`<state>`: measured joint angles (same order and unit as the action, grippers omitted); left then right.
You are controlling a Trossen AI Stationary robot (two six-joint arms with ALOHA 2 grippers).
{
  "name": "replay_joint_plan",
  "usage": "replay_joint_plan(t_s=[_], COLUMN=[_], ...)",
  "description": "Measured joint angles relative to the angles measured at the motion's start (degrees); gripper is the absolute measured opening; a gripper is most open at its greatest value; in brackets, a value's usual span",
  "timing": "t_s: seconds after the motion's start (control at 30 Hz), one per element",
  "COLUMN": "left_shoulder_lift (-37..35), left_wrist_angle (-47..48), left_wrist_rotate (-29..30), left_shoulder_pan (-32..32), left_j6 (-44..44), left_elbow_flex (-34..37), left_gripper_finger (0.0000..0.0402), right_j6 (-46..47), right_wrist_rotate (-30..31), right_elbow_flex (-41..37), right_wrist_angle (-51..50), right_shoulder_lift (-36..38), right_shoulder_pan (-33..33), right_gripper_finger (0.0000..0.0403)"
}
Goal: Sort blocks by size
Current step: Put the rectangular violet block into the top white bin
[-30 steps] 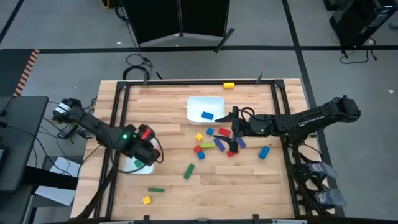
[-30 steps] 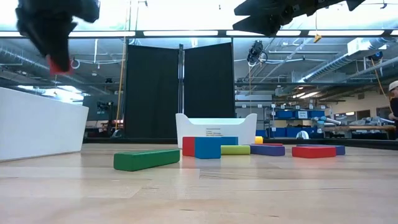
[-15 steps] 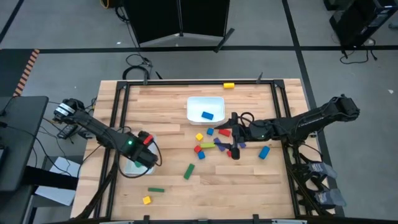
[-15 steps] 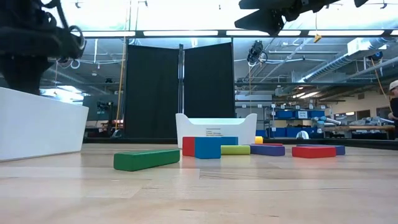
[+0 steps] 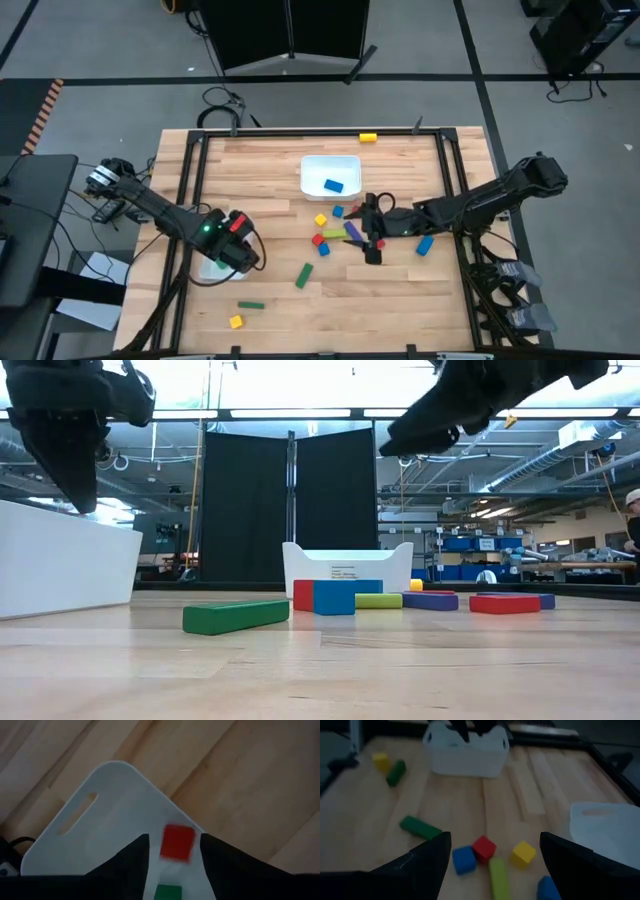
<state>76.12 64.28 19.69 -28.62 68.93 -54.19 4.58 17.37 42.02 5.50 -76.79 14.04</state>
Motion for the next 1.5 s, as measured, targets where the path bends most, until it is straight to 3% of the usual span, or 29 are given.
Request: replay_joint_plan(t_s=[0.23,0.37,0.5,0.6,0.93,1.3,1.5], left_shoulder_lift=[0.0,0.0,0.0,0.0,0.0,0.0,0.0], left_wrist_angle=[2.61,1.74,-3.49,-7.63,-18.95,-26.39,-29.21], left_wrist_rotate=[-0.22,-0.46,2.93,4.53,7.12,12.77,13.67], left_shoulder_pan=[-1.66,-2.84,-3.42,-3.36,-3.32,-3.3,-3.28], left_j6=[2.5,4.0,2.96,0.68,-4.97,-10.37,-12.85], left_elbow_flex=[0.0,0.0,0.0,0.0,0.0,0.0,0.0], left_gripper_finger=[0.0228,0.0236,0.0236,0.0236,0.0236,0.0236,0.0236], right_j6=[5.41,15.71,29.01,35.21,39.14,41.84,41.82], right_wrist_rotate=[1.04,3.05,5.83,5.87,5.17,2.68,3.98], right_elbow_flex=[0.01,0.02,0.0,-0.02,-5.48,-12.08,-12.45], right_wrist_angle=[-8.23,-24.08,-40.78,-47.56,-40.7,-30.43,-29.54], right_shoulder_lift=[1.46,2.83,2.65,1.95,0.96,0.92,0.92], right_shoulder_pan=[0.26,-0.26,-1.28,-1.53,-2.72,-4.77,-4.77], right_gripper_finger=[0.0316,0.0316,0.0316,0.0316,0.0316,0.0316,0.0316])
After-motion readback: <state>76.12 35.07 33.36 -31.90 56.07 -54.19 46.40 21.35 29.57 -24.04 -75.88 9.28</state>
